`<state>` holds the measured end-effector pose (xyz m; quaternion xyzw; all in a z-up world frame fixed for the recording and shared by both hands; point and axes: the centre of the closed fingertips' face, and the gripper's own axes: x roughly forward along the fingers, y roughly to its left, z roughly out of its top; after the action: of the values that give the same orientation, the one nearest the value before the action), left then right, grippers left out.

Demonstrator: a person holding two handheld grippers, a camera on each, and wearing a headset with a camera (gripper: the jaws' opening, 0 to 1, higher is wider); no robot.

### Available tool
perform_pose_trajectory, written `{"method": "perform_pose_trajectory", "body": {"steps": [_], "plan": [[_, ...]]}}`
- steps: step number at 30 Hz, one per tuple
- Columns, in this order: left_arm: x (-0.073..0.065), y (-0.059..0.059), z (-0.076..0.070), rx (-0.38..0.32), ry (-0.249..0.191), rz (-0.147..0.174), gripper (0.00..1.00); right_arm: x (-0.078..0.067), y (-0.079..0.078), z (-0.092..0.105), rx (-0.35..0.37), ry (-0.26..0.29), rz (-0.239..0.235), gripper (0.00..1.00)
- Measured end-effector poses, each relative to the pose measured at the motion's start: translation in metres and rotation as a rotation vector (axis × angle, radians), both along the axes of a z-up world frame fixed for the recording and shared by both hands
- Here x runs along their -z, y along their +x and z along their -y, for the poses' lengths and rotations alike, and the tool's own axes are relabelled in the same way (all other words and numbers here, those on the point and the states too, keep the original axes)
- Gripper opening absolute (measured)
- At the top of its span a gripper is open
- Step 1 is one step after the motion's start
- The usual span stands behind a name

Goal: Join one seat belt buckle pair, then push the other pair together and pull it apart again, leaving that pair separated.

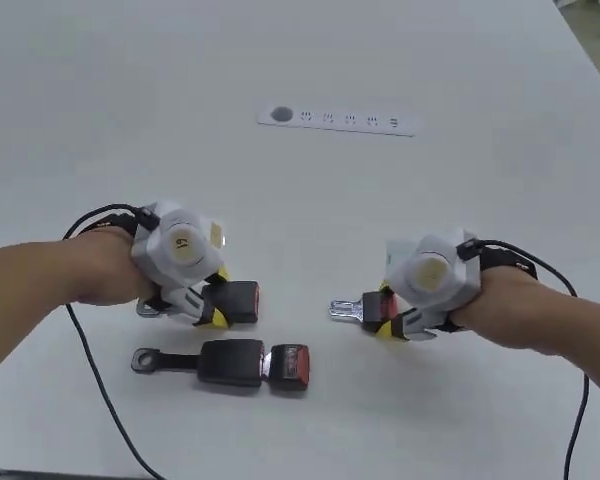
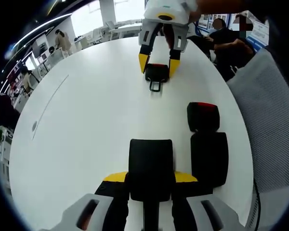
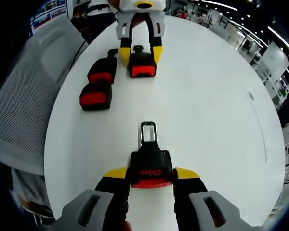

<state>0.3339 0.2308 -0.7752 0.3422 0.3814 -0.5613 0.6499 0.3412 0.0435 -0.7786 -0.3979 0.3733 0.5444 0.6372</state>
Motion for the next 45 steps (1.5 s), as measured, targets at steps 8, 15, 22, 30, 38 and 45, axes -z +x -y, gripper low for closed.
{"method": "perform_pose_trajectory", "body": {"steps": [8, 15, 22, 30, 38, 45], "plan": [[0.001, 0.001, -0.001, 0.011, 0.013, 0.017, 0.35, -0.001, 0.0, -0.001, 0.013, -0.004, 0.004, 0.34], [0.0, 0.0, -0.002, -0.003, 0.031, 0.025, 0.42, -0.005, 0.0, -0.001, 0.064, 0.024, 0.007, 0.4], [-0.02, 0.003, -0.006, -0.072, -0.014, 0.065, 0.46, -0.021, -0.002, 0.002, 0.139, 0.089, 0.023, 0.4], [-0.035, -0.014, -0.031, -0.182, -0.046, 0.107, 0.49, -0.047, -0.021, 0.002, 0.28, 0.191, 0.043, 0.47], [-0.049, -0.042, -0.053, -0.286, -0.082, 0.121, 0.61, -0.056, -0.051, -0.001, 0.359, 0.24, 0.039, 0.56], [-0.053, -0.064, -0.072, -0.428, -0.127, 0.12, 0.73, -0.062, -0.068, -0.003, 0.45, 0.31, 0.043, 0.66]]}}
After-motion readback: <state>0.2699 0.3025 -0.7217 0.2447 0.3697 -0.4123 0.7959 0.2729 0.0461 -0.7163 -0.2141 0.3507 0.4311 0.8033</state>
